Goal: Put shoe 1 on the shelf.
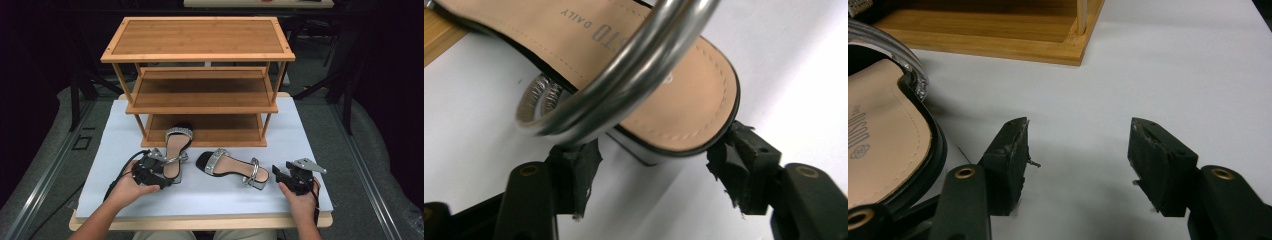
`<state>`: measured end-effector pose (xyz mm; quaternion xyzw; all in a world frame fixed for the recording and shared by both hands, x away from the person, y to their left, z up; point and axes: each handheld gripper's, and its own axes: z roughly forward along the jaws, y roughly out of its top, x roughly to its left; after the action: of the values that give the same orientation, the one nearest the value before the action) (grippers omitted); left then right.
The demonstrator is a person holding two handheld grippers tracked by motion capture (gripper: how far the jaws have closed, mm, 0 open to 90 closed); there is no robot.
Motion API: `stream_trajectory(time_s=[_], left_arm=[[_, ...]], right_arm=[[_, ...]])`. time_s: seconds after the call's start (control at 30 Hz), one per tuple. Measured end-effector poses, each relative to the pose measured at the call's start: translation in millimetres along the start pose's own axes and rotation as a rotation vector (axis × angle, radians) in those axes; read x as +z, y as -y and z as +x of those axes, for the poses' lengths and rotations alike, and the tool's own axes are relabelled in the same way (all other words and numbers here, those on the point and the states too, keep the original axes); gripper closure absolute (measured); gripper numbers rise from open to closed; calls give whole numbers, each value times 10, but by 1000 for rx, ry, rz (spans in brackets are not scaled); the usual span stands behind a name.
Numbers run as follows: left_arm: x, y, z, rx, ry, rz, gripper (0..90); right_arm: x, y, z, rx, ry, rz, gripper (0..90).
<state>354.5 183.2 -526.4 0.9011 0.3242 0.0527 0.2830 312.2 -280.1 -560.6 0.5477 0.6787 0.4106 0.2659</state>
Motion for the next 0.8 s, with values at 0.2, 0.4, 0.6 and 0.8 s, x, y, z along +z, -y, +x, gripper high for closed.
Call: stream_trajectory(time_s=[0.2,0.4,0.6,0.8], left_arm=[[36,0,-37,1,-8,-21,394],[165,14,-69,-19,-36,-6,296],[150,-8,-35,9,-22,9,352],[119,-73,37,73,-28,60,360]], right_arm=[[-2,0,0,2,-1,1,411],[1,0,-1,-1,-2,3,411],[-5,-1,-4,3,-2,8,411],[-5,-1,-5,4,-2,8,411]])
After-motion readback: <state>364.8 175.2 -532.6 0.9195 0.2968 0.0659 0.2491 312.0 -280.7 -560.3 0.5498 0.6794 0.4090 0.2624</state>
